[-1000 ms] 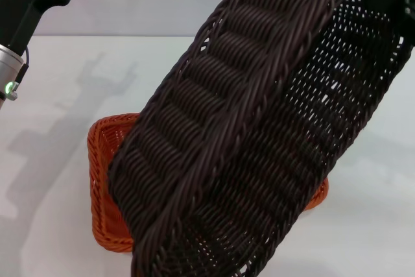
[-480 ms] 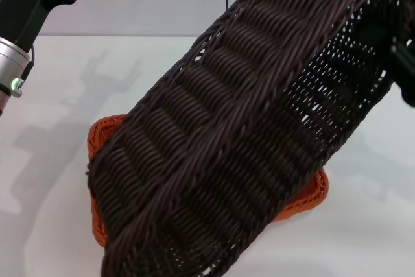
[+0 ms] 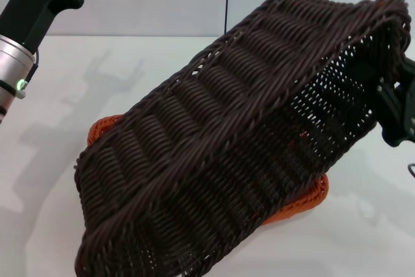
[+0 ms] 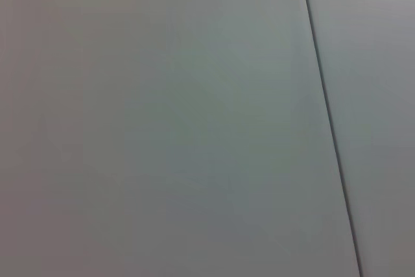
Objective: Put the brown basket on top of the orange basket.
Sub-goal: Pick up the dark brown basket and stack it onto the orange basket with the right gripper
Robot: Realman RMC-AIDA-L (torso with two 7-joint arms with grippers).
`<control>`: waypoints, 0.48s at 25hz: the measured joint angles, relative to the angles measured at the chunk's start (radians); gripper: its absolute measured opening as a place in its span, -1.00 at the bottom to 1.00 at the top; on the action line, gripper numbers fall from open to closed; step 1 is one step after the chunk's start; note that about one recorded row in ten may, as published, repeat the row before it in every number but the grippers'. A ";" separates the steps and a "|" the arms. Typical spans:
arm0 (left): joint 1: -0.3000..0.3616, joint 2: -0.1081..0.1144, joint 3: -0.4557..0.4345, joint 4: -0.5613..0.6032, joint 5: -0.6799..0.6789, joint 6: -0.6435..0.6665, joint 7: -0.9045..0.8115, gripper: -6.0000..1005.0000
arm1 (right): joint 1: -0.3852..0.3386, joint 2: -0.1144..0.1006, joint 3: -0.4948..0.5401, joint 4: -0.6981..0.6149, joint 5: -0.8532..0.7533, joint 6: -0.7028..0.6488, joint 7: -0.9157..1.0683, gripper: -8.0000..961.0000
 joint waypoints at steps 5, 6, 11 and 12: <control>-0.004 0.001 0.006 0.002 0.001 -0.017 0.012 0.62 | -0.027 0.001 0.007 0.072 0.008 0.012 -0.052 -0.64; -0.010 0.001 0.004 0.003 0.001 -0.027 0.021 0.62 | -0.032 0.000 0.009 0.080 0.009 0.017 -0.057 -0.64; -0.025 0.001 -0.005 0.005 0.001 -0.037 0.024 0.62 | -0.039 0.001 0.022 0.150 0.010 0.019 -0.106 -0.64; -0.028 0.002 -0.005 0.006 0.001 -0.043 0.024 0.62 | -0.040 0.001 0.024 0.168 0.010 0.019 -0.117 -0.64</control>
